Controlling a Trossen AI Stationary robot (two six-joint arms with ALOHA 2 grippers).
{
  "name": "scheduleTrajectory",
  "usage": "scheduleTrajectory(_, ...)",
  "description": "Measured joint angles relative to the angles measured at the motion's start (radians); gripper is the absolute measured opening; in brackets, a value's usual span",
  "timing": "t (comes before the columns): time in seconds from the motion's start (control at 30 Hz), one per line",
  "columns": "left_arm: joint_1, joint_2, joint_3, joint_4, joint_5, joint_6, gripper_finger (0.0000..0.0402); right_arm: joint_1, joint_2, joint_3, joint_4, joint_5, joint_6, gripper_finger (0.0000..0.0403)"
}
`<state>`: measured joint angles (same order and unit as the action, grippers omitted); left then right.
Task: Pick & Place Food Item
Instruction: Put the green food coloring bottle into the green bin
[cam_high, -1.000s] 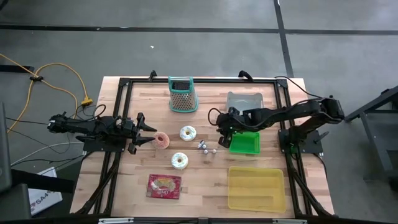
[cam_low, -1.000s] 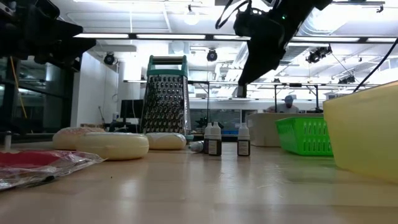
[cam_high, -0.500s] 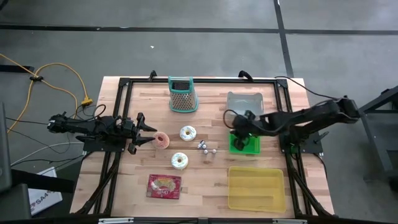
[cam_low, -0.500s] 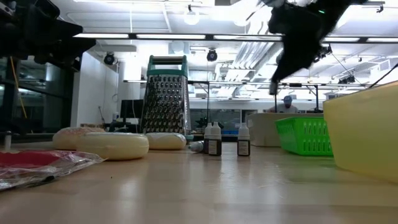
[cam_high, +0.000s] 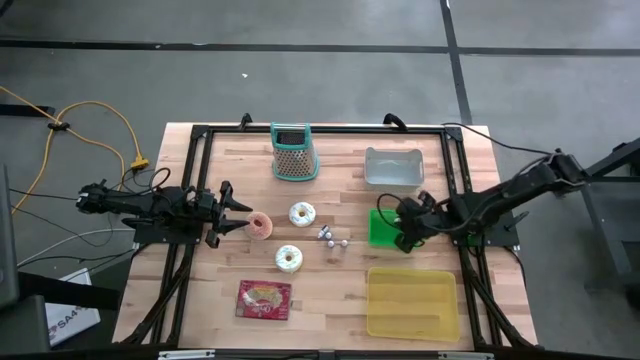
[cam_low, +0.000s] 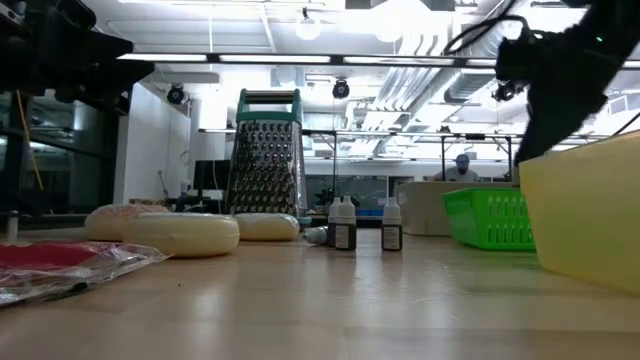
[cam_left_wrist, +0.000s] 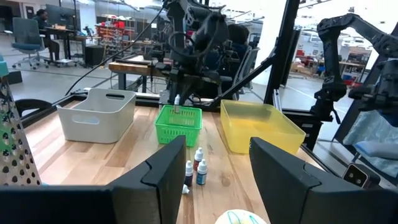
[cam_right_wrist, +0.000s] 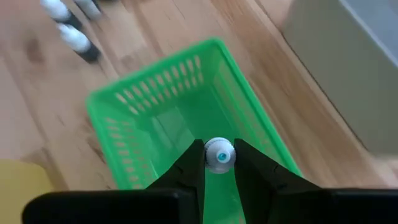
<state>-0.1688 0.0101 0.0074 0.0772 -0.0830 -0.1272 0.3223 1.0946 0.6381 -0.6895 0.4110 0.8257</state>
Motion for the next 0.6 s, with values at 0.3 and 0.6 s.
scheduleTrajectory(0.3,0.000,0.000,0.000,0.000,0.000,0.000,0.0170,0.077,0.000,-0.103,-0.006,0.032,0.233,0.0059)
scheduleTrajectory(0.6,0.000,0.000,0.000,-0.001,0.000,0.000,0.0170,0.084,0.001,-0.116,-0.011,0.062,0.268,0.0059)
